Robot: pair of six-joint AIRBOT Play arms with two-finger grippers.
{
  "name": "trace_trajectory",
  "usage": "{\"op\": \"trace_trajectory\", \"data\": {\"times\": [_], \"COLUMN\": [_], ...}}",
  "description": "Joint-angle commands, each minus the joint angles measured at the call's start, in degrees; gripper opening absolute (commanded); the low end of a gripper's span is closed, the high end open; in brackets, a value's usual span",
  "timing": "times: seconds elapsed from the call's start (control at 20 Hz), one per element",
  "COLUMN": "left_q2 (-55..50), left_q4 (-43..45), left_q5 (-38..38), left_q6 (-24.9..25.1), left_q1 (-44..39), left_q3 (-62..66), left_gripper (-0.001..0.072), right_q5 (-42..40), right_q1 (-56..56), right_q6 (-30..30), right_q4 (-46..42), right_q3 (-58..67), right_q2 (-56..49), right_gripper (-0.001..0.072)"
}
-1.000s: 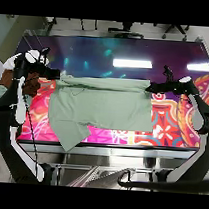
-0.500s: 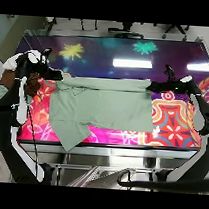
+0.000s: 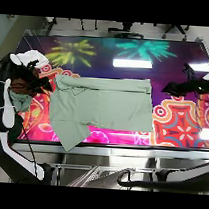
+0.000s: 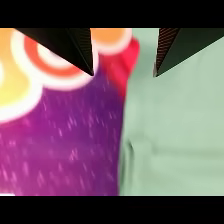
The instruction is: Fold the shirts.
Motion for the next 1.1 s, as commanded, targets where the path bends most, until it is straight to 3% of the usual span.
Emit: {"op": "trace_trajectory", "data": {"times": [0.0, 0.25, 0.4, 0.55, 0.75, 0.8, 0.85, 0.9, 0.95, 1.05], "left_q2": [10.7, 23.1, 27.8, 30.6, 30.0, 29.4, 28.9, 28.5, 28.4, 28.4], "left_q4": [-0.1, -0.2, -1.6, -9.7, -16.2, -17.1, -17.2, -17.1, -17.1, -17.1], "left_q5": [-2.3, 2.5, 6.6, 14.9, 22.4, 22.7, 22.6, 22.2, 21.8, 19.9], "left_q6": [-1.3, -0.9, -0.8, 2.4, 3.1, 4.0, 4.5, 4.5, 4.5, 4.4], "left_q1": [2.9, 5.7, 4.6, 0.8, -4.9, -6.3, -7.3, -8.0, -8.6, -9.0], "left_q3": [-19.4, -47.8, -58.6, -65.6, -70.3, -70.3, -69.6, -68.3, -67.1, -63.8], "left_gripper": [0.0498, 0.0498, 0.0498, 0.0497, 0.049, 0.0381, 0.0211, 0.0088, 0.002, 0.0016], "right_q5": [2.0, -5.2, -6.3, -6.9, -8.1, -8.1, -8.1, -8.2, -8.1, -8.1], "right_q1": [-2.9, -3.5, -3.5, -2.6, 1.0, 2.0, 3.0, 3.8, 4.1, 3.9], "right_q6": [2.8, 2.7, 2.0, -2.1, -3.0, -3.3, -3.6, -3.7, -3.7, -3.8], "right_q4": [-5.0, -4.5, -3.1, 1.9, 4.6, 5.2, 5.2, 5.2, 5.3, 5.4], "right_q3": [-16.4, -38.5, -42.6, -44.1, -44.1, -44.1, -44.1, -44.1, -44.1, -44.1], "right_q2": [10.4, 19.4, 19.1, 18.2, 16.0, 15.3, 14.6, 14.1, 13.9, 13.8], "right_gripper": [0.0435, 0.0435, 0.0437, 0.0436, 0.0436, 0.0436, 0.0436, 0.0435, 0.0435, 0.0427]}}
